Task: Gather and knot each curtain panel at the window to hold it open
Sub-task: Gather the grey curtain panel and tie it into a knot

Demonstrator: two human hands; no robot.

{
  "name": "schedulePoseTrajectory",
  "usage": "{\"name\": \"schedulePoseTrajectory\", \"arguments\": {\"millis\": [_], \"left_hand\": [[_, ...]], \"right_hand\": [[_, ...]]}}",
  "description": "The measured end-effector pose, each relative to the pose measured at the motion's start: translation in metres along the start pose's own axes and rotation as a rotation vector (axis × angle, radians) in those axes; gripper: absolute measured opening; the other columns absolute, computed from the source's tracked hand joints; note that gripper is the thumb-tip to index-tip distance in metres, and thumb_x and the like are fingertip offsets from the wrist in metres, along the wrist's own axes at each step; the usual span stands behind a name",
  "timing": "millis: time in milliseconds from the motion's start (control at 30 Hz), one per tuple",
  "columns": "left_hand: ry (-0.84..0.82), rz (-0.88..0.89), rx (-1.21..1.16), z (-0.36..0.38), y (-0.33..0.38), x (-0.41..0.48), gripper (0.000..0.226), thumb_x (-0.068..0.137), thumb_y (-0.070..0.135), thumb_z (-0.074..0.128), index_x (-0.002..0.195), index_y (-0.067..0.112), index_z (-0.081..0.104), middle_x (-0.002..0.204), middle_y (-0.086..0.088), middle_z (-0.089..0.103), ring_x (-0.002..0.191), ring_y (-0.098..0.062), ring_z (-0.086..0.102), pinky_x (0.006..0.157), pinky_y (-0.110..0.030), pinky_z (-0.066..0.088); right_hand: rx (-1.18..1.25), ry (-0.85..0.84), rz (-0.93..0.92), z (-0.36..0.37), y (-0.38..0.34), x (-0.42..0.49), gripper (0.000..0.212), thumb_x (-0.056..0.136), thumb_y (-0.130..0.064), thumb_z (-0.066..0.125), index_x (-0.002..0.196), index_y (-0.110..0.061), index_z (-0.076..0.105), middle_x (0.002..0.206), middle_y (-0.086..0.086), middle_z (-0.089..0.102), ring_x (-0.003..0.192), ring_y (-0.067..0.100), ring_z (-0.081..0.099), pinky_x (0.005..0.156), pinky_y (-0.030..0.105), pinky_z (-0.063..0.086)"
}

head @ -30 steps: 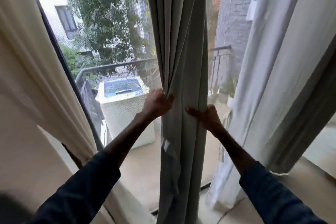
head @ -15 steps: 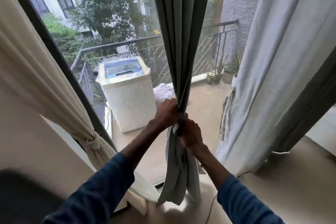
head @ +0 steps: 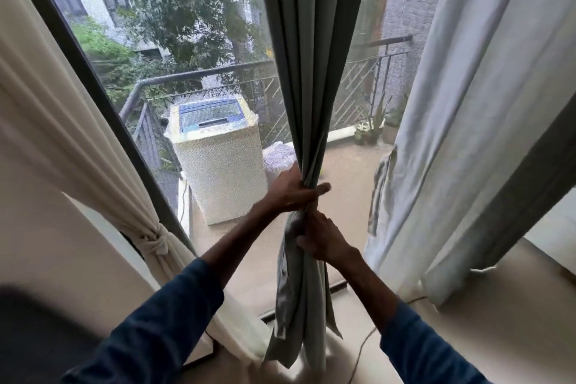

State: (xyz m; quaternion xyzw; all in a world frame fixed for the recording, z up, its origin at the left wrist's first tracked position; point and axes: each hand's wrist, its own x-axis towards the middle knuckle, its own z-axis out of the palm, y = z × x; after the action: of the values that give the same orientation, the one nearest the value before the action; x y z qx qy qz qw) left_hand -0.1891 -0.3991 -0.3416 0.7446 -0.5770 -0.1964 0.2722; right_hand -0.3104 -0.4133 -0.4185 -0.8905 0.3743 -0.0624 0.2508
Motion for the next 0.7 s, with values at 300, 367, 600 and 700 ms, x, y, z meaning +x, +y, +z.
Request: {"name": "schedulePoseTrajectory", "arguments": {"millis": [300, 367, 600, 700], "left_hand": [[0.311, -0.051, 0.034, 0.006, -0.002, 0.0, 0.034, 0.073, 0.021, 0.058, 0.102, 0.003, 0.054, 0.084, -0.018, 0.067, 0.079, -0.039, 0.063, 0.063, -0.043, 0.05], [0.337, -0.046, 0.03, 0.005, -0.003, -0.001, 0.034, 0.073, 0.022, 0.057, 0.101, 0.003, 0.056, 0.081, -0.018, 0.067, 0.076, -0.039, 0.064, 0.061, -0.043, 0.051], [0.413, -0.118, 0.004, 0.003, -0.01, -0.009, 0.02, 0.081, 0.02, 0.063, 0.099, 0.011, 0.059, 0.073, -0.011, 0.063, 0.061, -0.031, 0.057, 0.048, -0.025, 0.035], [0.392, -0.17, 0.082, 0.002, -0.013, -0.014, 0.03, 0.085, 0.029, 0.065, 0.11, 0.012, 0.063, 0.088, -0.014, 0.069, 0.077, -0.035, 0.064, 0.06, -0.029, 0.041]], "right_hand": [[0.541, 0.777, 0.056, 0.032, -0.035, -0.016, 0.027, 0.096, -0.015, 0.058, 0.123, -0.012, 0.059, 0.117, 0.0, 0.057, 0.109, 0.012, 0.055, 0.095, 0.023, 0.045], [0.694, 0.769, 0.103, 0.033, -0.04, -0.017, 0.018, 0.097, -0.017, 0.059, 0.114, -0.016, 0.062, 0.109, -0.003, 0.061, 0.102, 0.011, 0.059, 0.089, 0.021, 0.046], [0.782, 0.532, 0.155, 0.037, -0.037, -0.021, 0.028, 0.096, -0.046, 0.062, 0.086, -0.02, 0.066, 0.071, -0.006, 0.069, 0.065, 0.002, 0.062, 0.06, 0.025, 0.048], [0.692, 0.426, 0.094, 0.035, -0.03, -0.019, 0.04, 0.091, -0.051, 0.067, 0.074, -0.016, 0.066, 0.062, -0.002, 0.068, 0.054, 0.0, 0.057, 0.051, 0.023, 0.042]]}}
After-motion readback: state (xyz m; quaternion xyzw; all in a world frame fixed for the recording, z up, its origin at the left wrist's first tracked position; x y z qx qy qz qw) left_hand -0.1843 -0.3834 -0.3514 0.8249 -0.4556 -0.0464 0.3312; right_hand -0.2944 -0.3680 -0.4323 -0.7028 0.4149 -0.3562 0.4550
